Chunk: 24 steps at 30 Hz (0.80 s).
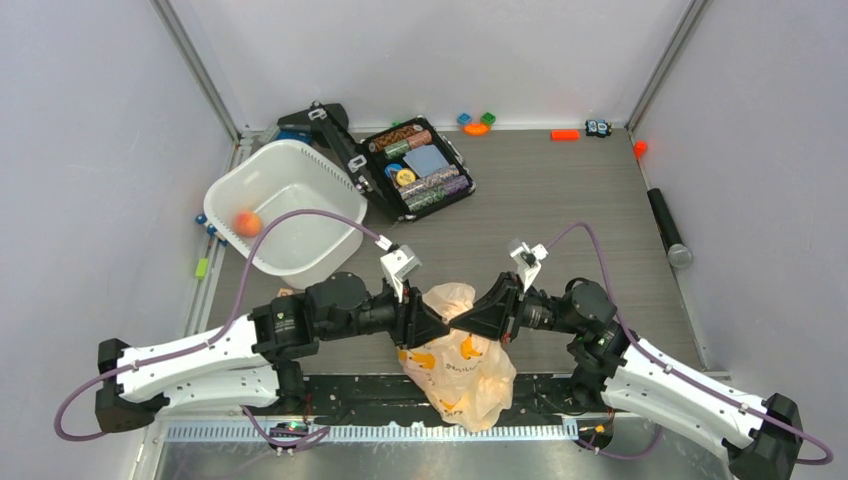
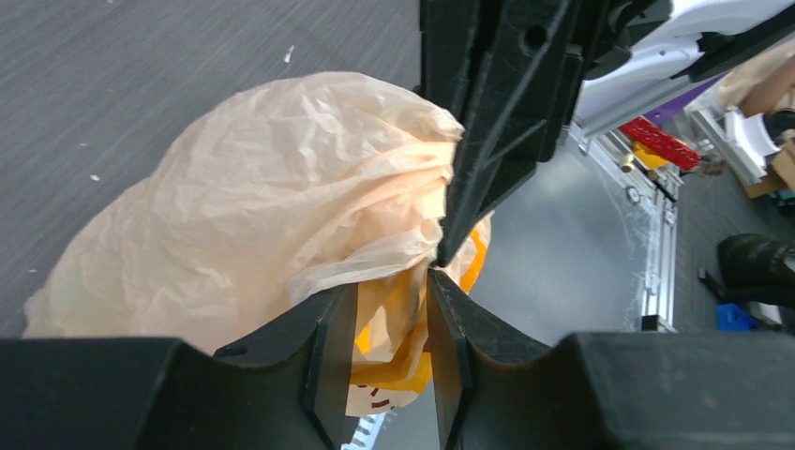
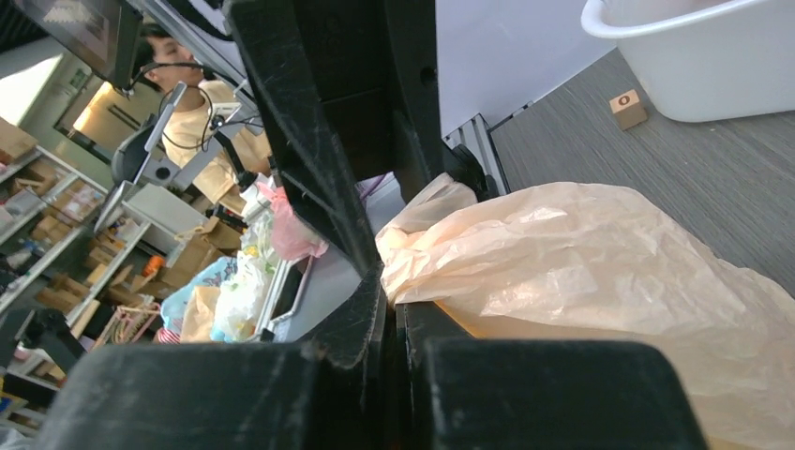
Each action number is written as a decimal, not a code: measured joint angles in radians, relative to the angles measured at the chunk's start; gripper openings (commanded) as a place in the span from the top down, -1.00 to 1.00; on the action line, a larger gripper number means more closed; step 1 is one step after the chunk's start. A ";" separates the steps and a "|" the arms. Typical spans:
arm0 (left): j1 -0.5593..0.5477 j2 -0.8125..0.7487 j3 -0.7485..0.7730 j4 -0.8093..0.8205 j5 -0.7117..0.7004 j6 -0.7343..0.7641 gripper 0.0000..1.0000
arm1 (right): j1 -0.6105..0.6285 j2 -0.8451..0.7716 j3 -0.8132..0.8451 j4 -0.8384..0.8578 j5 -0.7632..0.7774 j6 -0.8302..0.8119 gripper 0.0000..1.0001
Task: Place the fake fruits into the plastic bag and tie a complex knot
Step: Tie the plastic bag at the center of the board.
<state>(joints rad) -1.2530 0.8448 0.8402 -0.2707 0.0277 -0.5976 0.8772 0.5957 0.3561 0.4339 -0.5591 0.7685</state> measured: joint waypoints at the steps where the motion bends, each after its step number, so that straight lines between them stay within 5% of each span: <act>1: 0.001 -0.006 -0.016 0.016 0.004 -0.006 0.25 | 0.000 -0.001 -0.007 0.009 0.004 0.008 0.90; 14: -0.010 0.023 -0.161 0.326 0.082 -0.106 0.04 | 0.000 -0.007 -0.069 0.145 0.060 0.134 0.90; 24: -0.011 -0.008 -0.248 0.472 0.073 -0.154 0.14 | 0.000 -0.007 -0.084 0.204 0.060 0.177 0.90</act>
<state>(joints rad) -1.2636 0.8364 0.5919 0.2012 0.1005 -0.7513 0.8768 0.5884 0.2718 0.6380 -0.4988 0.9459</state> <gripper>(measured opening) 0.452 0.090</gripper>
